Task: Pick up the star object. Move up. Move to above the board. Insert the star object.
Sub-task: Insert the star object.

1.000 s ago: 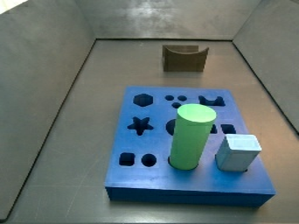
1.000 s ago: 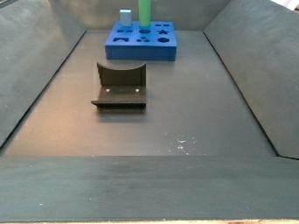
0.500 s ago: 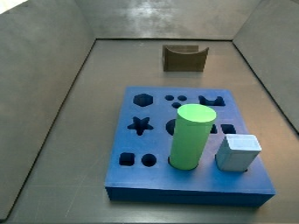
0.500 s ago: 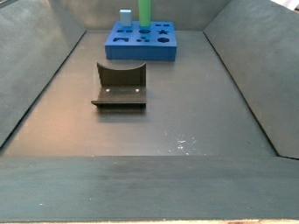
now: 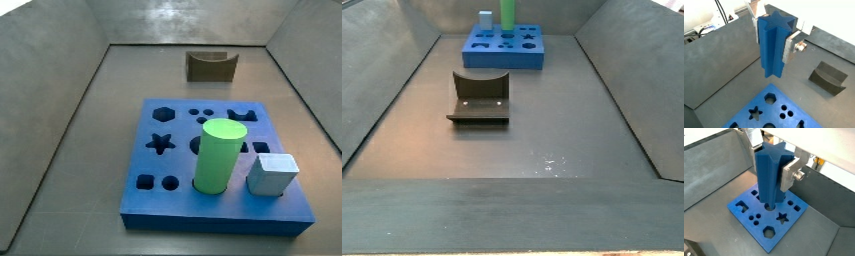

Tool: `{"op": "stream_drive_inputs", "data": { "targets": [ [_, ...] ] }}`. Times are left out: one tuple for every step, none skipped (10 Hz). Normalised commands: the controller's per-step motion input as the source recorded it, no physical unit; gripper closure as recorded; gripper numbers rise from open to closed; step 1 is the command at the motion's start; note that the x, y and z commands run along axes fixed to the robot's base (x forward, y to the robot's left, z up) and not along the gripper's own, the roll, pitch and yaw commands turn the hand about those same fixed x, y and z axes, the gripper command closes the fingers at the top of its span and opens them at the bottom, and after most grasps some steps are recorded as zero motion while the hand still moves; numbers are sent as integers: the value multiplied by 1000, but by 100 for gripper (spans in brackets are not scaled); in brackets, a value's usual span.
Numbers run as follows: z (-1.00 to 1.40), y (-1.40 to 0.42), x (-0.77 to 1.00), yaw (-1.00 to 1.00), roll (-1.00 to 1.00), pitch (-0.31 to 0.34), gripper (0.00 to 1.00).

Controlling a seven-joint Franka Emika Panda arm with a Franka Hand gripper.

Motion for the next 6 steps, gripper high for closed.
{"op": "stream_drive_inputs", "data": {
  "targets": [
    [0,0,0,0,0,9,100],
    [0,0,17,0,0,1,100],
    [-851,-280,-131,0,131,-147,100],
    [-1000,-503,-354,0,33,0,100],
    [-1000,-503,-340,0,30,0,100],
    [-1000,-440,-260,114,43,0,100]
  ]
}}
